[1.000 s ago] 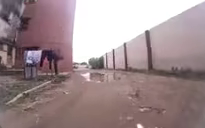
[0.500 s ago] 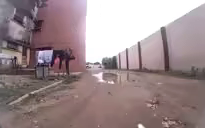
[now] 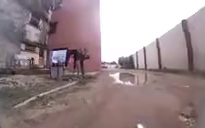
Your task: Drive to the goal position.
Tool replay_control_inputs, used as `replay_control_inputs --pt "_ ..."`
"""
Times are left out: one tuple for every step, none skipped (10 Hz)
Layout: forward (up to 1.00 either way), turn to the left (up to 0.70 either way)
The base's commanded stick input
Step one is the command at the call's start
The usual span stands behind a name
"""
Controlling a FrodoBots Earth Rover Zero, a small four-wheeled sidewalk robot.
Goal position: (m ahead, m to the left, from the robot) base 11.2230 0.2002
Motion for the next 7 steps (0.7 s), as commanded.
replay_control_inputs --pt "0.7 0.0" --pt "0.7 0.0" --pt "0.7 0.0" --pt "0.7 0.0" --pt "0.7 0.0" --pt "0.7 0.0" --pt "0.7 -0.14"
